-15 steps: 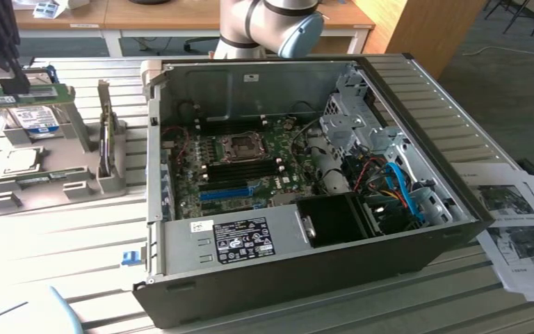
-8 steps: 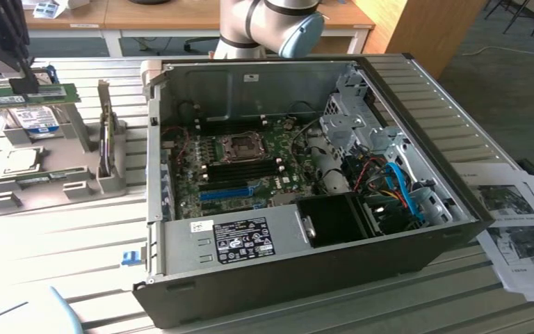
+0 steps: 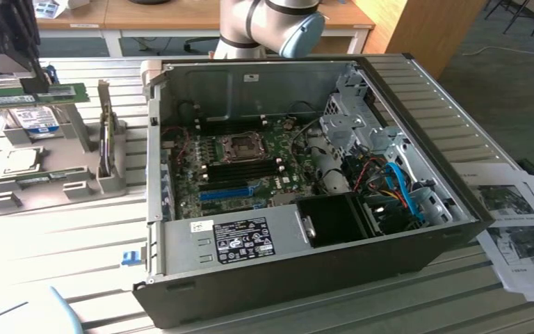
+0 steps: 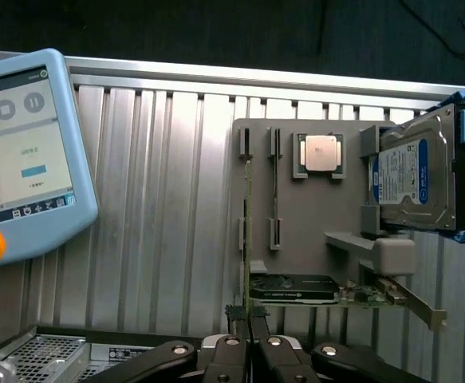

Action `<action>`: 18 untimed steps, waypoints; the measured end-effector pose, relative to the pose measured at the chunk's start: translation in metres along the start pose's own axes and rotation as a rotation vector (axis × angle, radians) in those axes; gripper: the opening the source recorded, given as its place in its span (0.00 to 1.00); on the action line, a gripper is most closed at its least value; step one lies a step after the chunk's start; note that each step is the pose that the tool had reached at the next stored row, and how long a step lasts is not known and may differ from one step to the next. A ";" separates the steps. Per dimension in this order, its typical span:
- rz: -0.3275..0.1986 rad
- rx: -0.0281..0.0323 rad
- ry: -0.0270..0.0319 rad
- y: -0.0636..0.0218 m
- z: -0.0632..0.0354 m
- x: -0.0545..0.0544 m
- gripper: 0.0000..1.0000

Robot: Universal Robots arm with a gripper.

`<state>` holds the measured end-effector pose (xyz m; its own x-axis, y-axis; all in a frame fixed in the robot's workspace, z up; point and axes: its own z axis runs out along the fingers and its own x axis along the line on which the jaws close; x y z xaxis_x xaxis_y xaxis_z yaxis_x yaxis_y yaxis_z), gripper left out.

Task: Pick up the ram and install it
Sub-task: 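Pick up the ram and move it above insertion slot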

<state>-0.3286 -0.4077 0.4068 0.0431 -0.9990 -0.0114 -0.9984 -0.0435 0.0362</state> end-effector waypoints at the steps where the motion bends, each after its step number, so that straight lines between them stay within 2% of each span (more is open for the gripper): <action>1: 0.000 0.0000 0.0001 -0.0015 -0.0001 0.000 0.11; 18: -0.001 0.0001 0.0000 -0.0340 -0.0012 0.001 0.11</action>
<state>-0.2945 -0.4077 0.4067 0.0440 -0.9990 -0.0115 -0.9984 -0.0444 0.0361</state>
